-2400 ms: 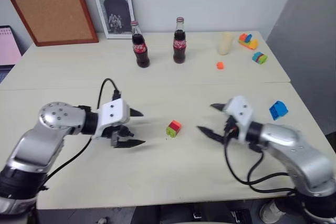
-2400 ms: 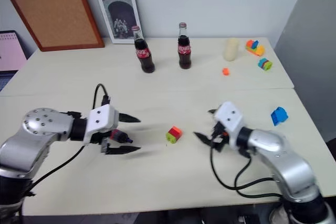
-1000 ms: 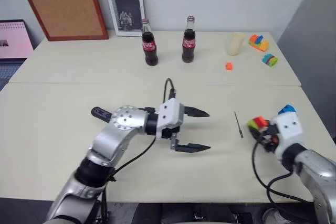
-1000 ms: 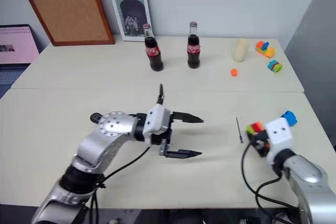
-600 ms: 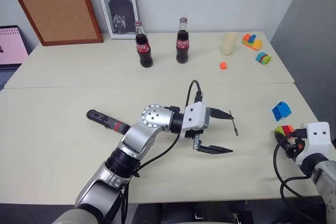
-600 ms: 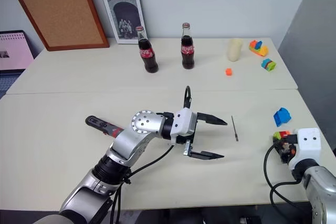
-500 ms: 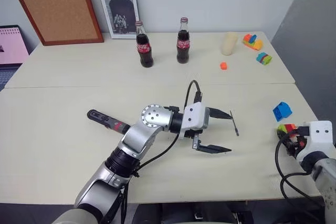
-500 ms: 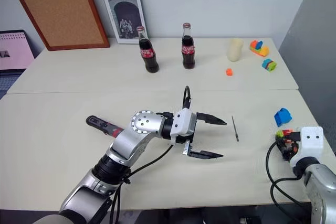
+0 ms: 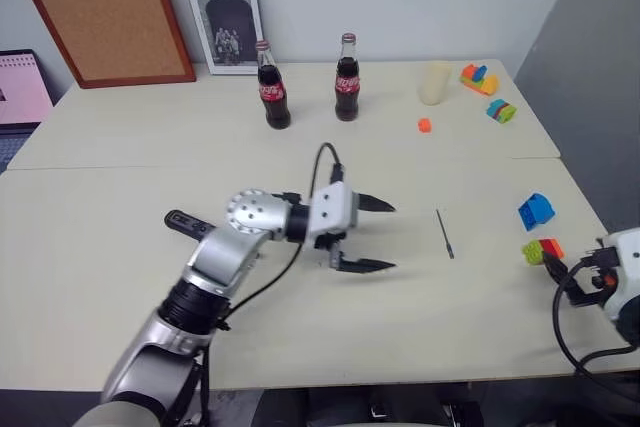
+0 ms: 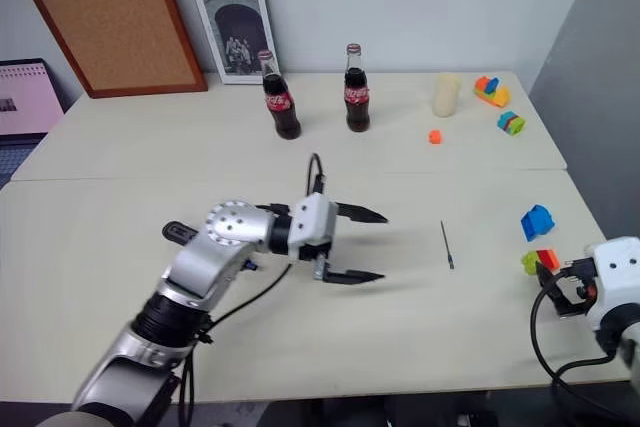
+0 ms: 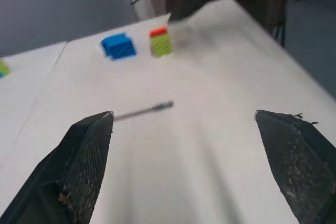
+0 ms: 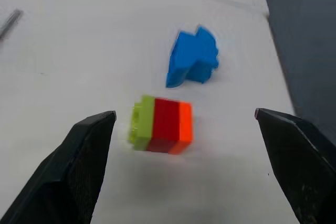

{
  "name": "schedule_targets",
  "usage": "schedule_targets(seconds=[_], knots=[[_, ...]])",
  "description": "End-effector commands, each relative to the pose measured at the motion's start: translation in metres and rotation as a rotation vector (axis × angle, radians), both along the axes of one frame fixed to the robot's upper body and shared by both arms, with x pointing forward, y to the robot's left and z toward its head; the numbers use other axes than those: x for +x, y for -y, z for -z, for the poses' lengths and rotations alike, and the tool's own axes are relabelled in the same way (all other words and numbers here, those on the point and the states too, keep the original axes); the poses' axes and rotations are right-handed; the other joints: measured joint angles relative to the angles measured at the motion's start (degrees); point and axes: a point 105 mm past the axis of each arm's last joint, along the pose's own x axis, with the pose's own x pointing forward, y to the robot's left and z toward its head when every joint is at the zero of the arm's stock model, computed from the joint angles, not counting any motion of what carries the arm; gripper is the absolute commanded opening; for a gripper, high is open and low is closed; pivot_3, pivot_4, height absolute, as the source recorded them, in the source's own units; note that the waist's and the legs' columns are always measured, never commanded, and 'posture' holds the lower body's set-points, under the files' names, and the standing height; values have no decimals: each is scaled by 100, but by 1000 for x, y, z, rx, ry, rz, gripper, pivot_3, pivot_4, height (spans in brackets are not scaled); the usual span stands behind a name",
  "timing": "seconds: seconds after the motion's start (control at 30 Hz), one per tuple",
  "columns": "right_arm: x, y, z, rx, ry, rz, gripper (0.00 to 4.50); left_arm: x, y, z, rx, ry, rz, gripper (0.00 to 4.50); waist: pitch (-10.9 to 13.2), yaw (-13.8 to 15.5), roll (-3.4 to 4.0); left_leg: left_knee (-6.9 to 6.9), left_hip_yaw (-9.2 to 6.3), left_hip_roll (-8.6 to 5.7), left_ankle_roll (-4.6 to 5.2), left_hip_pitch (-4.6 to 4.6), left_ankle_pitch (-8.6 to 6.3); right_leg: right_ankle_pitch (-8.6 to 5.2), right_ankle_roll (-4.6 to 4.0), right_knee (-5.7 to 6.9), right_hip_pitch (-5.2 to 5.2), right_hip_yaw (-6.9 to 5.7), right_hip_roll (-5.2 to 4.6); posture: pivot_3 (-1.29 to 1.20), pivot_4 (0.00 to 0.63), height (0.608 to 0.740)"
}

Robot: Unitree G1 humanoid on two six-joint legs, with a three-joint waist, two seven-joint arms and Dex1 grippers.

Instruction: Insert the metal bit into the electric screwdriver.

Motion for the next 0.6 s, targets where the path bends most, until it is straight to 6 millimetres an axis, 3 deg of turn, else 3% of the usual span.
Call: schedule_targets(seconds=[0.03, 0.1, 0.2, 0.4, 0.6], knots=[[-7, -68, -33, 34, 41, -390, 4470, 9, -36, -25, 73, 89, -45, 4500, 6, -6, -11, -1, -10, 2, 0, 6, 0, 0, 1, -1, 8, -8, 4, 0, 150, 740], [-13, -104, -39, 114, 21, -597, 4470, 13, -63, -28, 190, 148, -69, 4500, 12, -1, -21, -10, -20, 5, 0, 27, 0, -1, -1, -5, 30, -16, 10, 0, 150, 740], [-15, -131, -38, 113, -22, -765, 4470, 17, -92, -33, 324, 202, -85, 4500, 20, 10, -31, -15, -19, 6, 0, 66, -1, -7, -11, -10, 51, -17, 10, 0, 150, 740], [-7, -160, -25, 67, -92, -941, 4470, 16, -136, -28, 606, 230, -58, 4500, 24, 98, -40, -11, -6, 0, 0, 47, -2, -8, -11, -42, 46, -12, -5, 0, 150, 740], [-7, -179, -7, 58, -113, -1009, 4470, 11, -159, -15, 796, 179, -13, 4500, 22, 117, -42, -1, -6, -1, 1, -32, -2, -9, -11, -42, -19, -16, -10, 0, 150, 740]])
